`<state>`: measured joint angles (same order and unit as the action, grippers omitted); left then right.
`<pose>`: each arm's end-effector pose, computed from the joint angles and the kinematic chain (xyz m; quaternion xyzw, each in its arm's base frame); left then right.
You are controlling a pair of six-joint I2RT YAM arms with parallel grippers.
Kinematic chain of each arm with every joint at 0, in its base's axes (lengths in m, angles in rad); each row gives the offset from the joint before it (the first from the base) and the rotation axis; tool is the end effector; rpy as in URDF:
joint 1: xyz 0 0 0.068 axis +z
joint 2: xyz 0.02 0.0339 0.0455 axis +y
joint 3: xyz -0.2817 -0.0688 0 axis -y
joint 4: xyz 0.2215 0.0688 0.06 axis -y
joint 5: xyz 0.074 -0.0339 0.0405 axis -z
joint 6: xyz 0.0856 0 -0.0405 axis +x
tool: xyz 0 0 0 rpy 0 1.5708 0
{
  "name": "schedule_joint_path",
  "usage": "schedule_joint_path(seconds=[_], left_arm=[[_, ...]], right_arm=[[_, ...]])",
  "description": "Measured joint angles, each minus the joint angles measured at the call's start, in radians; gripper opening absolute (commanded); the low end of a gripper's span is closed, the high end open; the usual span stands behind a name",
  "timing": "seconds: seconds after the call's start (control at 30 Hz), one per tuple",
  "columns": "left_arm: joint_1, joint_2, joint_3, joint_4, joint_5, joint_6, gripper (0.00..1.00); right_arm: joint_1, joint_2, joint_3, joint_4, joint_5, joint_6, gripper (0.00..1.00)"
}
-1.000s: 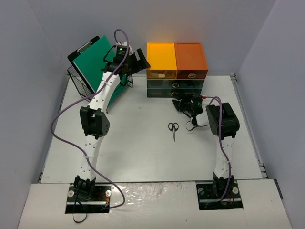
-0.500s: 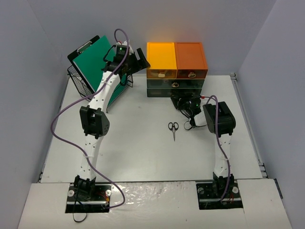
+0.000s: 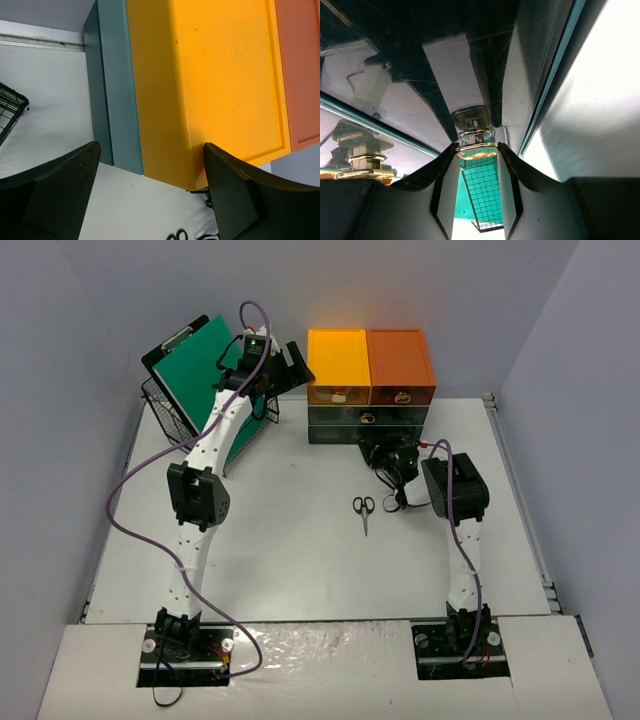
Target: Organize the desk
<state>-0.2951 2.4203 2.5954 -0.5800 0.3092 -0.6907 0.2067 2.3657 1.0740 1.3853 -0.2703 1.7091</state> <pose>0.5494 -0.1942 0.3359 -0.0790 0.8255 -0.3706 0.4183 0.4803 0.1241 0.1290 0.3825 0.5556 0.6515 0.3473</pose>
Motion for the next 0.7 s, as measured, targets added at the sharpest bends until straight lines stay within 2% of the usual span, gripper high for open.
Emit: schedule_joint_path(seconds=[0.17,0.5,0.7], left_arm=[[0.0,0.0,0.0,-0.002,0.0,0.001,0.79],[0.001,0.0,0.0,-0.002,0.001,0.001,0.79],[0.002,0.0,0.0,-0.005,0.001,0.001,0.79]], right_arm=[[0.006,-0.011,-0.022,0.005,0.015,0.0,0.0],[0.043,-0.246,-0.354,-0.012,0.019,-0.003,0.0],[0.056,-0.287,-0.396,-0.035,0.021,-0.01,0.0]])
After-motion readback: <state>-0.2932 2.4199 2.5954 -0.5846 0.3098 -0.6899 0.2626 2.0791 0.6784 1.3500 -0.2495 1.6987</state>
